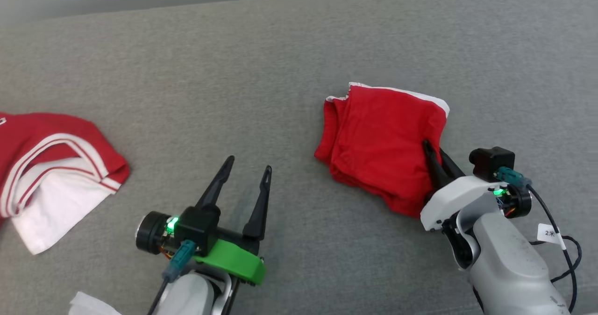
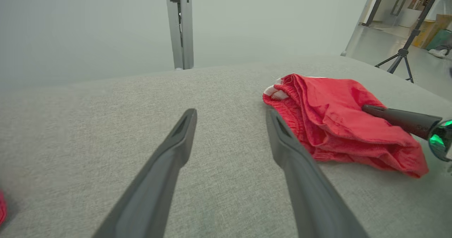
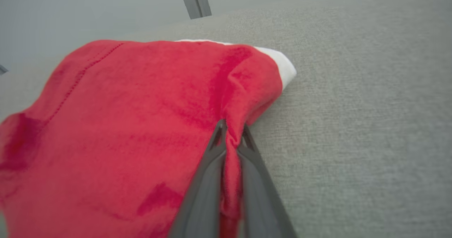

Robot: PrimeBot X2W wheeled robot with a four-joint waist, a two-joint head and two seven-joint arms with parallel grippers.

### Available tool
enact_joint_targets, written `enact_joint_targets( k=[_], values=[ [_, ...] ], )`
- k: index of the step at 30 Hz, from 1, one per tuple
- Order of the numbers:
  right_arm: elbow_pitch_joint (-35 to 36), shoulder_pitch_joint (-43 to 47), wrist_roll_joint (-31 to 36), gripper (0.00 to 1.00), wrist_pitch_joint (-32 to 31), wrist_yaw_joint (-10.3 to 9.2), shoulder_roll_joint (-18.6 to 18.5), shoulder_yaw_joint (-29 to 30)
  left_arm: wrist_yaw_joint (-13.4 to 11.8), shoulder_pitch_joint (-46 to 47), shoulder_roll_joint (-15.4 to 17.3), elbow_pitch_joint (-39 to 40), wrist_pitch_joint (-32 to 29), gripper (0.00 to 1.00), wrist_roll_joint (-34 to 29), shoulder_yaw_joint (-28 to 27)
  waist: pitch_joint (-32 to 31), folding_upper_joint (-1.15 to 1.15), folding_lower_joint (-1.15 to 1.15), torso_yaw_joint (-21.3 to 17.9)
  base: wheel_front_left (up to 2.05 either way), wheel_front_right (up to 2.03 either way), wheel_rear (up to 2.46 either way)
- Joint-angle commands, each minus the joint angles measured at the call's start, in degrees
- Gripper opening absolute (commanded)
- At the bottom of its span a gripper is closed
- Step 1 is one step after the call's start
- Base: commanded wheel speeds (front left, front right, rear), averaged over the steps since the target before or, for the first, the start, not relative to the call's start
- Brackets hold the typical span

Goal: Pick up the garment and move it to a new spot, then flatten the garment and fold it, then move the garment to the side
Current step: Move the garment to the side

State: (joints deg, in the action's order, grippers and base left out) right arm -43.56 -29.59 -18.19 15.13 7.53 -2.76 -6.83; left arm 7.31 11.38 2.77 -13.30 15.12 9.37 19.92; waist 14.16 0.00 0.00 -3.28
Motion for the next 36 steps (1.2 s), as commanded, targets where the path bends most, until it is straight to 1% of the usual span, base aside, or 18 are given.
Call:
enact_joint_targets(
  k=[1,6,10,14,18,23,29,36],
  values=[
    [0.3,1.3,-0.4,0.0,0.0,-0.09,-0.2,-0.2,0.3,0.9,0.3,0.2,0.0,1.0,-0.4,0.7,-1.9,0.0,0.0,-7.8,0.0,0.0,0.0],
    [0.6,2.3,-1.6,0.0,0.0,-0.09,-0.3,-1.6,0.3,1.1,0.3,-0.4,0.0,1.0,-0.3,2.7,-2.0,0.0,0.0,-14.5,0.0,0.0,0.0],
    [0.9,2.6,-2.5,0.0,0.0,-0.09,-0.3,-2.4,0.3,1.2,0.3,-0.7,0.0,1.0,0.2,4.2,-1.7,0.0,0.0,-18.8,0.0,0.0,0.0],
    [1.0,2.9,-3.2,0.0,0.0,-0.09,-0.2,-3.3,0.2,1.7,0.5,-0.6,0.0,1.0,0.1,5.5,-1.2,0.0,0.0,-21.8,0.0,0.0,0.0],
    [1.0,2.7,-3.5,0.0,0.0,-0.09,-0.2,-4.0,0.2,2.1,1.0,-0.7,0.0,1.0,0.4,6.4,-0.5,0.0,0.0,-23.7,0.0,0.0,0.0],
    [0.5,1.4,-1.8,0.0,0.0,-0.09,-0.2,-3.8,0.2,2.4,1.5,-1.0,0.0,1.0,0.7,7.1,0.7,0.0,0.0,-23.8,0.0,0.0,0.0],
    [-1.4,-2.3,3.0,0.0,0.0,-0.09,-0.5,-2.3,0.2,3.7,2.5,-0.9,0.0,1.0,0.7,7.5,3.8,0.0,0.0,-20.9,0.0,0.0,0.0],
    [-5.2,-11.1,8.5,0.0,0.0,-0.09,-5.0,0.3,0.2,6.7,4.4,-0.3,0.0,1.0,0.4,8.2,9.7,0.0,0.0,-15.8,0.0,0.0,0.0]
  ],
)
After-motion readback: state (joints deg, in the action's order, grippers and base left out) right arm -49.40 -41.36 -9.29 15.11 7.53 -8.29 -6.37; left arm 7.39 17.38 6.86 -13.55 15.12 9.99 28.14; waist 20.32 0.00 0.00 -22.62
